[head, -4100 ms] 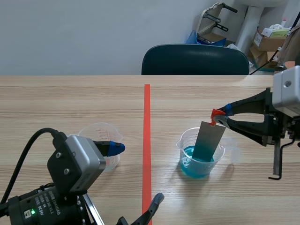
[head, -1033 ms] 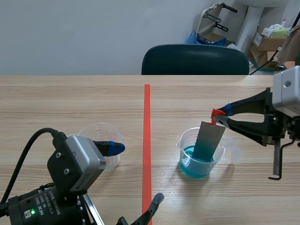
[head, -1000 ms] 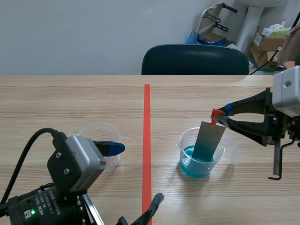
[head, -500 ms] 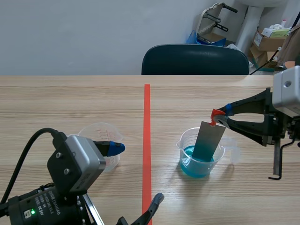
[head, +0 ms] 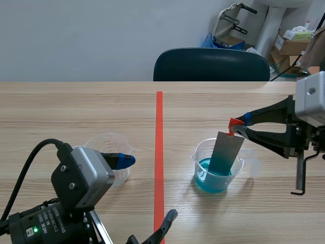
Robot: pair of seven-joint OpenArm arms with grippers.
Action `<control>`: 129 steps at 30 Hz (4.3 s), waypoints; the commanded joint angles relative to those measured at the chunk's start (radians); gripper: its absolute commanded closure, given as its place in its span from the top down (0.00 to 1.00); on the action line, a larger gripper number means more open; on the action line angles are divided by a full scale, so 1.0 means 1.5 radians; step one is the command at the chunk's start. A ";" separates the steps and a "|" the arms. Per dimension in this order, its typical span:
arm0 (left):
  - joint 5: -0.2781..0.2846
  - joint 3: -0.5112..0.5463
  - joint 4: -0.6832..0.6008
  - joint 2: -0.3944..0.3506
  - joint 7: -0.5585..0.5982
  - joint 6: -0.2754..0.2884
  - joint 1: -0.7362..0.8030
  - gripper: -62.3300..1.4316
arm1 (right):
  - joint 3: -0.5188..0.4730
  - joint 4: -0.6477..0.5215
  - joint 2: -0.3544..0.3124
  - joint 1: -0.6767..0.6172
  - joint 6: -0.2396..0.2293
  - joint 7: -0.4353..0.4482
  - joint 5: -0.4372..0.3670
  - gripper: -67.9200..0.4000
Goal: Do the redox reaction experiment
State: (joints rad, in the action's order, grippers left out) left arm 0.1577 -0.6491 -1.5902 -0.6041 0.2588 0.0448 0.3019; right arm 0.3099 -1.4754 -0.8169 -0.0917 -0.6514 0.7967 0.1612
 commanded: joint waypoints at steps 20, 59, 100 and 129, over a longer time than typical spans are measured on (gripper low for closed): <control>0.004 0.001 -0.007 0.004 0.009 -0.001 0.000 1.00 | -0.001 -0.004 -0.002 0.015 -0.001 0.007 -0.005 0.02; 0.004 0.001 -0.007 0.004 0.009 -0.001 0.000 1.00 | -0.001 -0.004 -0.002 0.015 0.000 0.015 -0.005 0.02; 0.004 0.001 -0.007 0.004 0.009 -0.001 0.000 1.00 | -0.001 -0.004 -0.002 0.015 -0.001 0.015 -0.005 0.02; 0.004 0.001 -0.007 0.004 0.009 -0.001 0.000 1.00 | -0.094 -0.139 -0.066 0.013 -0.063 -0.038 -0.105 0.02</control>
State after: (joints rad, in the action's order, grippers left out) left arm 0.1577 -0.6491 -1.5902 -0.6041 0.2588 0.0448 0.3019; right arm 0.1833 -1.6672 -0.8940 -0.0921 -0.7395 0.7307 0.0284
